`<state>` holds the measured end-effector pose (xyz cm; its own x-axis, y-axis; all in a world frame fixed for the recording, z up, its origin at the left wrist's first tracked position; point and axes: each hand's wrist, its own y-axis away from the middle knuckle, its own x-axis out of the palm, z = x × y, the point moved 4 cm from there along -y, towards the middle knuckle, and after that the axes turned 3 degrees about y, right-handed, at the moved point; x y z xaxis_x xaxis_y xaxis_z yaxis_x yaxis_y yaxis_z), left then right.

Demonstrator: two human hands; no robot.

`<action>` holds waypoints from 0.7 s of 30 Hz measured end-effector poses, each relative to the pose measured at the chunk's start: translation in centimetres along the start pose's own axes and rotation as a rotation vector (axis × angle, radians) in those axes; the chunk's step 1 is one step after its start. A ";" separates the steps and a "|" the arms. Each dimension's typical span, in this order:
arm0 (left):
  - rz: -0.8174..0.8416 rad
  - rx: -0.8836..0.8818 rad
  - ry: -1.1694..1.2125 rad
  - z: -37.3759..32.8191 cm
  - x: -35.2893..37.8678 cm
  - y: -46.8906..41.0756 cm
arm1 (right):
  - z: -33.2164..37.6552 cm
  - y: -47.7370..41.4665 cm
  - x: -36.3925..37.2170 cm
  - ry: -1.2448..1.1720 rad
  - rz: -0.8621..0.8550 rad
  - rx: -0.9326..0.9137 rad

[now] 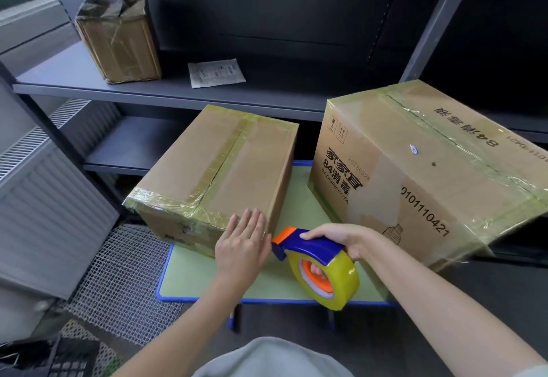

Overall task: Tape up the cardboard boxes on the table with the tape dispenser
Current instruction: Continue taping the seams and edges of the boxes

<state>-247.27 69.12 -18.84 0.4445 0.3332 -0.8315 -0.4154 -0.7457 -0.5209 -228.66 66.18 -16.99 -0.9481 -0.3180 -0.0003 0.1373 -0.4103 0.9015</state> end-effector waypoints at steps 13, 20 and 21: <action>0.073 0.218 -0.007 5.8 -1.4 0.5 | 6.3 4.3 -0.5 0.167 -0.521 -0.498; 0.064 0.248 -0.071 0.1 1.9 -0.6 | 10.7 3.3 1.5 0.825 -0.768 -0.593; 0.080 0.246 -0.064 -1.0 2.4 -0.9 | 11.0 2.9 1.7 0.889 -0.788 -0.583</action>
<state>-245.06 69.97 -20.14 0.3549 0.3204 -0.8783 -0.6308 -0.6113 -0.4779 -233.03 73.80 -9.59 -0.3513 -0.1834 -0.9181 -0.0455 -0.9761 0.2124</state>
